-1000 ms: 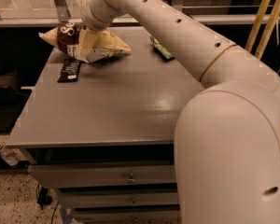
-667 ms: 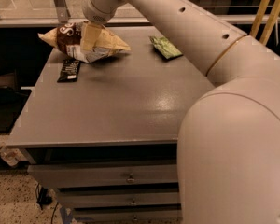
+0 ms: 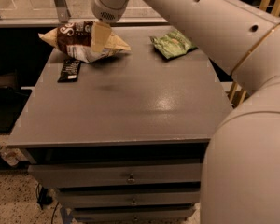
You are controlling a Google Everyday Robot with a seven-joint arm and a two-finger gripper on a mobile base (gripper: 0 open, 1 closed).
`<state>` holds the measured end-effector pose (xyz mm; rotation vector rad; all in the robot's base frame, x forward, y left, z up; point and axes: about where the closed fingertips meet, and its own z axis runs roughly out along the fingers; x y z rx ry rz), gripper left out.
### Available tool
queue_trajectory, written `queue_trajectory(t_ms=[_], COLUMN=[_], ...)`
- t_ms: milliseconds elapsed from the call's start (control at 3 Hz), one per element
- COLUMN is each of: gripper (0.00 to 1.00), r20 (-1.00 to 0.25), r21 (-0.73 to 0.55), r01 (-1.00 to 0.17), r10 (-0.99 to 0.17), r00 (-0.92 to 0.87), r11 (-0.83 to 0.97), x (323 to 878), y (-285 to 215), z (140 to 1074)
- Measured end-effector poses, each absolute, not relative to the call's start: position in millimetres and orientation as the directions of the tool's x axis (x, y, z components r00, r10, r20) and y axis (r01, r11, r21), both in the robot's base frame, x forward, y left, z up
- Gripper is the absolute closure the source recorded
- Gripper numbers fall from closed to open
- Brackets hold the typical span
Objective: Move brown chip bag near rxbar chocolate
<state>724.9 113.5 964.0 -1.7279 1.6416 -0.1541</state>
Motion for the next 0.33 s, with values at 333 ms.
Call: queue_trajectory(t_ms=[333], gripper=[0.00], r20=[-0.390], r21=[-0.506], r01=[-0.856], r10=[-0.914], r00=[0.111], r11=[0.112], x=[717.9], y=[85.3], z=[951.7])
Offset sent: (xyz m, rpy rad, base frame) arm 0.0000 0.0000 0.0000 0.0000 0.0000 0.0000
